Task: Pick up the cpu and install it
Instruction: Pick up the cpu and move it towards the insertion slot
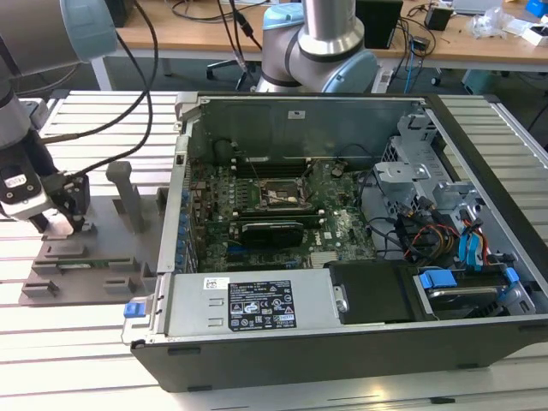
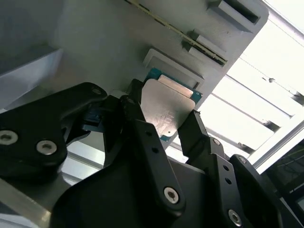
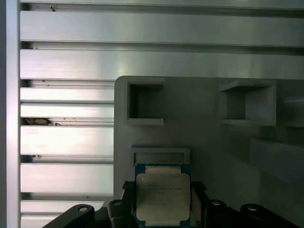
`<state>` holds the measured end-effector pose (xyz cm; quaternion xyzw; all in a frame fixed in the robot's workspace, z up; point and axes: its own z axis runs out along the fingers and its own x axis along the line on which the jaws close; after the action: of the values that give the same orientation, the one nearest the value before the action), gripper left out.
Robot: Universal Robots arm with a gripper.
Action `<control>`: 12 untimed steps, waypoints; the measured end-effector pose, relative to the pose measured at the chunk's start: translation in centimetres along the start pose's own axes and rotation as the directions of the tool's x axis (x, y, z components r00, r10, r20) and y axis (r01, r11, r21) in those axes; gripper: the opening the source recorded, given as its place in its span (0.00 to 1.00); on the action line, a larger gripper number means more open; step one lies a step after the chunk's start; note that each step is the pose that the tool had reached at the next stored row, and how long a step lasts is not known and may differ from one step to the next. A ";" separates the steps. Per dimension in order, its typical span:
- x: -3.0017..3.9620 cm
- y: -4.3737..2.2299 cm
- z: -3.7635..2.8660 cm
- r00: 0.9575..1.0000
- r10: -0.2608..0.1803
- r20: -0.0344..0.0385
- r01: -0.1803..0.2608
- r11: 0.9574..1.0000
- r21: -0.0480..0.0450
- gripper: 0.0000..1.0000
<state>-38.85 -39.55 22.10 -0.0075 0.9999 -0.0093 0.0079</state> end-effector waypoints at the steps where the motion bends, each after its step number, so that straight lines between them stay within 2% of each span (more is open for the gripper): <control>1: -0.01 -0.01 -0.34 1.000 0.000 0.000 0.000 1.000 0.000 0.55; 7: -0.04 -0.05 -2.31 1.000 0.000 0.000 0.000 1.000 0.000 0.55; 10: -0.05 -0.06 -3.00 1.000 0.000 0.000 0.000 1.000 0.000 0.55; 12: -0.06 -0.07 -3.86 1.000 0.000 0.000 0.000 1.000 0.000 0.55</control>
<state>-38.85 -39.55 25.96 -0.0075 0.9999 -0.0093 0.0078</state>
